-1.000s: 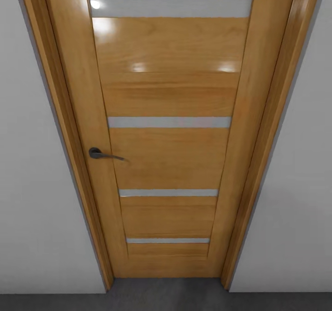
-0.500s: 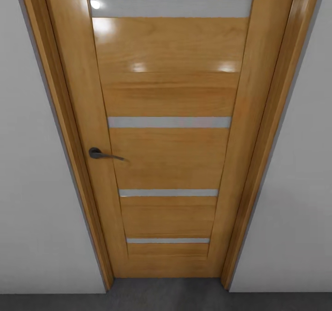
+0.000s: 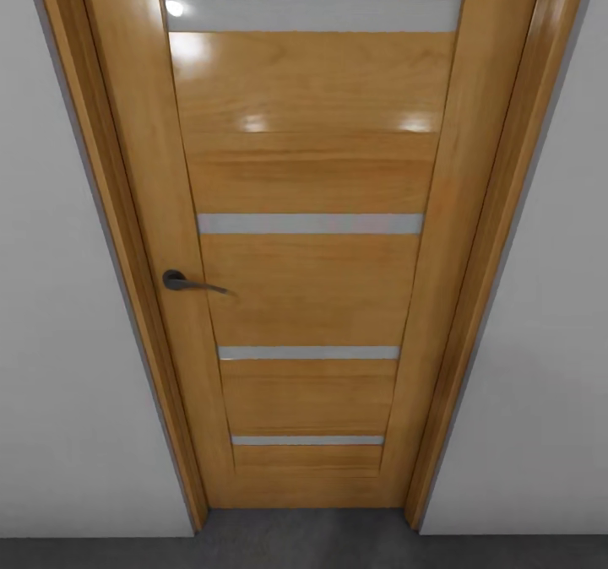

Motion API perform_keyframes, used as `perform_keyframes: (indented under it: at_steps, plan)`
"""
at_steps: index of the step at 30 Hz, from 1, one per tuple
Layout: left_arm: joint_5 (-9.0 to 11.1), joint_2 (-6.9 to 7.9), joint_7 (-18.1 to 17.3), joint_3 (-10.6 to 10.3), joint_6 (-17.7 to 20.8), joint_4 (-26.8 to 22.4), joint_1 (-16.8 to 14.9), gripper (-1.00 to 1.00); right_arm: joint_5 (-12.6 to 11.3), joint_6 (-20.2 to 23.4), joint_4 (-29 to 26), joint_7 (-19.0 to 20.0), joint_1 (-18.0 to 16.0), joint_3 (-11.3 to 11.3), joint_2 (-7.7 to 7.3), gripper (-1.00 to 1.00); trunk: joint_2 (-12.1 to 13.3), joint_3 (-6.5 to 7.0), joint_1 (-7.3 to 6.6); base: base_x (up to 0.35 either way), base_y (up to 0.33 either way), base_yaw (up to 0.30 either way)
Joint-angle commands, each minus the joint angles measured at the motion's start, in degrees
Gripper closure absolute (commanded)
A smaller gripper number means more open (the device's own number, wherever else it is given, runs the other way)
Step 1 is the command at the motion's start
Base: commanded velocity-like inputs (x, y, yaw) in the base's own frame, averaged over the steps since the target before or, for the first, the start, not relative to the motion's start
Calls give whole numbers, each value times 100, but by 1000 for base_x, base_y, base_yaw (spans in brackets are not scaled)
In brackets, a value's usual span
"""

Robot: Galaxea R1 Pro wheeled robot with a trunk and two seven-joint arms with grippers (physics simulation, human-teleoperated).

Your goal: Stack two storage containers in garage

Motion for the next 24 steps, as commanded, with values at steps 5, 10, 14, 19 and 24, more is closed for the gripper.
perform_keyframes:
  at_steps: [5, 10, 14, 19, 24]
  plan:
    - [16, -2, 1, 26, -11, -2, 1, -100, -24, 836, -446, -5, -771, 16, 33, -100, -3, -6, 0, 0, 0, 0]
    - [16, -2, 2, 26, -11, -2, -1, -100, -26, 1468, -543, 18, -1448, 28, 67, -100, -3, -6, 0, 0, 0, 0]
    - [16, -2, 0, 28, -11, -3, 1, -100, -31, 1894, -561, 31, -2010, 101, 154, -100, -3, -6, 0, 0, 0, 0]
    - [16, -2, 0, 27, -11, 0, -1, -100, 33, 2447, -653, -20, -2740, 349, 556, -100, -3, -6, 0, 0, 0, 0]
    - [10, -2, 0, 26, -11, -5, -1, -100, 725, 2859, -1537, -117, -2865, 679, 937, -100, -3, -6, 0, 0, 0, 0]
